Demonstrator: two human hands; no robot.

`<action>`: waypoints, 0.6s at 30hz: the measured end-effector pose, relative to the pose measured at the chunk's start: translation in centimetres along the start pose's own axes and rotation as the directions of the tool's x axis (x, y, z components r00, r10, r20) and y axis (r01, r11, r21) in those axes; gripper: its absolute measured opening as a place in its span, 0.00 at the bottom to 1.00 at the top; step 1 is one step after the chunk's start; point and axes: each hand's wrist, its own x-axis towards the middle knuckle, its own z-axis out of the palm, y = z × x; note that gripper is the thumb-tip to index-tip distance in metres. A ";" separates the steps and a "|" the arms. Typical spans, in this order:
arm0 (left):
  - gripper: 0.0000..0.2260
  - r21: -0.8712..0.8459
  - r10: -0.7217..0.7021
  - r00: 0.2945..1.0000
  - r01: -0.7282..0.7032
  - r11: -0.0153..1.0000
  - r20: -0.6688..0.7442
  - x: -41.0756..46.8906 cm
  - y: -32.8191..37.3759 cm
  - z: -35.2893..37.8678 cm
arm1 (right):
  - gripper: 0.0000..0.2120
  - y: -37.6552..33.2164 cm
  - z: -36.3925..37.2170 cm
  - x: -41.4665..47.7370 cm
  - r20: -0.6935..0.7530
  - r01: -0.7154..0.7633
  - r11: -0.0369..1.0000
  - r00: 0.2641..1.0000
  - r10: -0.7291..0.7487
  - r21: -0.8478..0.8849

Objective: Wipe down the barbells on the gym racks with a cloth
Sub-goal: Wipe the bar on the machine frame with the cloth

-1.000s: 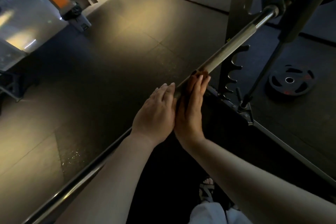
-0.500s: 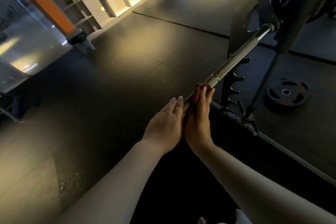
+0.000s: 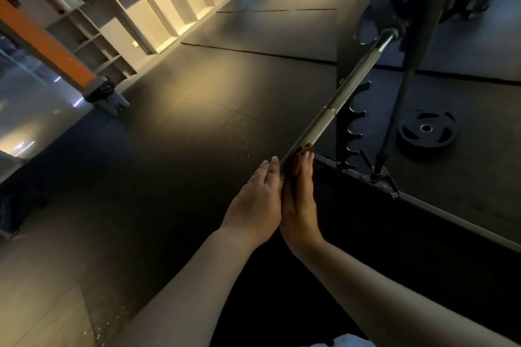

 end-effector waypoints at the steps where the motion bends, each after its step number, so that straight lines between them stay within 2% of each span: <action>1: 0.26 -0.005 0.003 1.000 -0.003 1.000 0.008 -0.1 -0.1 -0.1 | 0.32 -0.2 -0.1 0.6 -0.027 -0.019 1.000 0.999 0.019 0.012; 6: 0.29 -0.018 0.016 1.000 -0.016 1.000 0.017 -1.4 -1.0 -0.4 | 0.30 -2.8 -2.0 5.8 -0.182 -0.182 0.977 0.963 0.201 0.114; 8: 0.28 -0.012 0.022 1.000 -0.022 1.000 0.010 -2.1 -1.2 -0.3 | 0.31 -2.8 -1.5 5.0 -0.179 -0.163 0.981 0.967 0.181 0.109; 14: 0.27 0.059 0.025 0.999 -0.023 0.998 -0.042 -3.6 -1.7 0.0 | 0.33 -0.1 2.6 -3.7 -0.011 -0.030 0.999 0.999 0.030 0.023; 16: 0.26 0.043 0.016 0.999 -0.014 0.999 -0.038 -4.2 -1.9 0.0 | 0.34 0.0 2.2 -3.7 0.039 0.001 0.999 0.999 0.000 -0.037; 18: 0.26 0.027 0.011 1.000 -0.010 1.000 -0.028 -4.6 -2.2 0.0 | 0.32 -0.6 1.6 -1.8 0.012 0.024 0.997 1.000 -0.024 -0.076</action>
